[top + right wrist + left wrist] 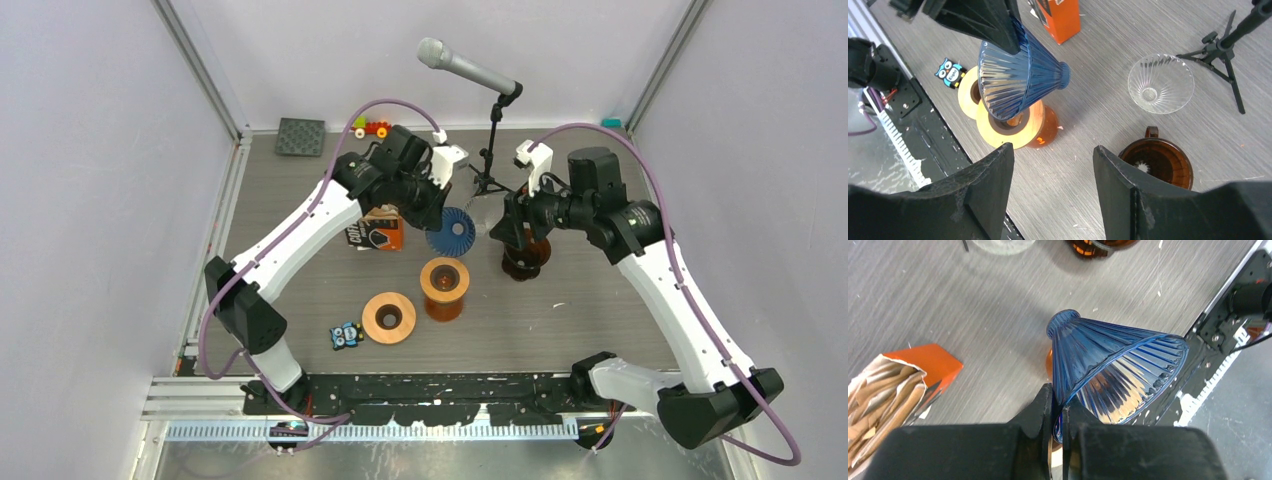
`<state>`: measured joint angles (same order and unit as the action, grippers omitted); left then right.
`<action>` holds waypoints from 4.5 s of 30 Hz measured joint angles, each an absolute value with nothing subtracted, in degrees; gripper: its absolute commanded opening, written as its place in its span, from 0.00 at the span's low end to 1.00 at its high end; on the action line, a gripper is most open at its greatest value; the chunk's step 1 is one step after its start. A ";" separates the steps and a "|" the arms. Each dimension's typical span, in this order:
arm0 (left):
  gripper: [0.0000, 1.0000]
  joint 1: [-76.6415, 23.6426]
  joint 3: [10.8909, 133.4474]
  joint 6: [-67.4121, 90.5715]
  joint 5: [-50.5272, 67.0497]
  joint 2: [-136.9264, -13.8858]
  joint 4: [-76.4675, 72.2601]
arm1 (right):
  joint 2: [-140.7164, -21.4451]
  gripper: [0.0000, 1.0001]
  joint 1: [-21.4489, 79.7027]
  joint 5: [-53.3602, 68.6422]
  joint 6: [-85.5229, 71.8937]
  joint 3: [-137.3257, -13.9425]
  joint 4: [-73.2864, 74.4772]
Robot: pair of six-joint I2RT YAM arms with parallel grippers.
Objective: Place the coffee filter in the dripper
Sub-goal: Place the coffee dripper in the dripper holder.
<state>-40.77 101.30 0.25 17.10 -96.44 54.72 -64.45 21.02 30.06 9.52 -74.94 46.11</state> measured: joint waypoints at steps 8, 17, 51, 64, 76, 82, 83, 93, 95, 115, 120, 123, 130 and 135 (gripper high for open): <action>0.00 -40.47 101.30 -3.05 18.74 -95.02 63.00 | -63.29 0.64 22.11 34.89 16.38 -78.52 50.68; 0.00 -40.47 108.18 -6.04 24.86 -97.10 74.48 | -65.19 0.64 31.51 34.26 25.78 -80.27 56.05; 0.00 -40.47 118.48 -9.47 30.30 -109.06 86.65 | -79.20 0.48 62.28 5.80 45.69 -86.87 64.23; 0.07 -40.47 119.09 -11.44 30.65 -110.26 85.36 | -81.34 0.01 64.53 2.22 49.67 -84.77 60.18; 0.03 -40.36 120.22 -12.21 30.44 -111.96 83.57 | -80.38 0.01 64.53 -0.97 49.65 -81.34 55.79; 0.00 -40.36 120.25 -12.21 30.48 -111.96 82.59 | -80.20 0.01 64.53 -1.89 49.58 -81.03 55.70; 0.00 -40.36 120.25 -12.19 30.52 -111.96 82.43 | -80.16 0.01 64.53 -2.04 49.58 -80.97 55.68; 0.00 -40.49 119.72 -11.99 31.51 -111.96 80.79 | -78.72 0.00 64.45 -2.48 49.28 -79.48 55.29; 0.00 -40.49 119.33 -11.99 31.57 -111.96 80.49 | -78.72 0.01 64.40 -2.46 49.19 -79.15 55.16; 0.00 -40.51 113.54 -12.05 32.14 -112.12 76.51 | -78.72 0.01 64.05 -1.74 47.42 -74.24 51.29; 0.00 -40.51 111.90 -12.10 32.64 -112.07 74.26 | -78.35 0.01 63.40 -1.48 46.78 -72.90 49.84; 0.00 -40.51 110.28 -12.08 33.30 -111.48 72.49 | -78.04 0.01 62.94 -1.06 46.24 -72.34 49.21; 0.00 -40.51 106.06 -11.92 34.06 -109.23 67.92 | -76.95 0.01 62.28 -0.14 45.43 -70.67 47.42; 0.00 -40.51 102.10 -11.16 34.09 -106.69 63.88 | -76.75 0.01 62.22 0.10 45.17 -70.26 46.94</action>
